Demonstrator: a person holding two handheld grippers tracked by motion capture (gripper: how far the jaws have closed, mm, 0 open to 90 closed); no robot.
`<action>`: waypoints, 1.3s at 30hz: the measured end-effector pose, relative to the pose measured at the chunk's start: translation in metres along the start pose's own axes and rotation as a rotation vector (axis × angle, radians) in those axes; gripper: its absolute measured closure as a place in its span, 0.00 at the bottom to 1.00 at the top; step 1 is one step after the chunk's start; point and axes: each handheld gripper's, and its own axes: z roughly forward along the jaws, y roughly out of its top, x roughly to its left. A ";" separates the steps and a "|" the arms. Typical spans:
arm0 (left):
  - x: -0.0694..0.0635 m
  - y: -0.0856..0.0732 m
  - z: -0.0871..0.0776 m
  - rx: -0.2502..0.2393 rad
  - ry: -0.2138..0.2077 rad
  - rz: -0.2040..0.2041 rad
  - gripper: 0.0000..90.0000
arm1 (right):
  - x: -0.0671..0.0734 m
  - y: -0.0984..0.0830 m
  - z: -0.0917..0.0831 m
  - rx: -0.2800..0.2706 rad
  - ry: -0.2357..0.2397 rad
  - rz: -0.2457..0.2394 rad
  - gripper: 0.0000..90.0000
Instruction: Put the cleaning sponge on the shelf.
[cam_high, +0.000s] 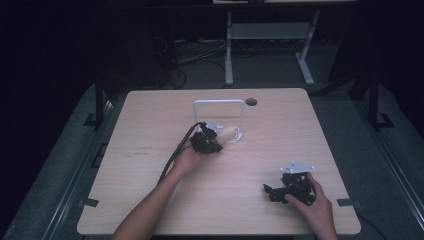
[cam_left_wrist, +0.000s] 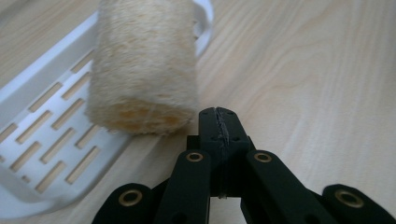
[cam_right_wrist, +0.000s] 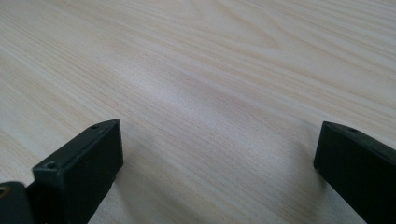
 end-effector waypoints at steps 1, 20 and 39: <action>0.001 0.000 0.000 0.001 0.004 -0.003 1.00 | 0.000 0.000 0.000 0.000 0.000 0.000 0.01; 0.025 -0.006 -0.005 -0.012 0.075 -0.050 1.00 | 0.000 0.000 0.000 0.000 0.000 0.000 0.01; 0.027 -0.002 -0.010 -0.018 0.083 -0.052 1.00 | 0.000 0.000 0.000 0.000 0.000 0.000 0.01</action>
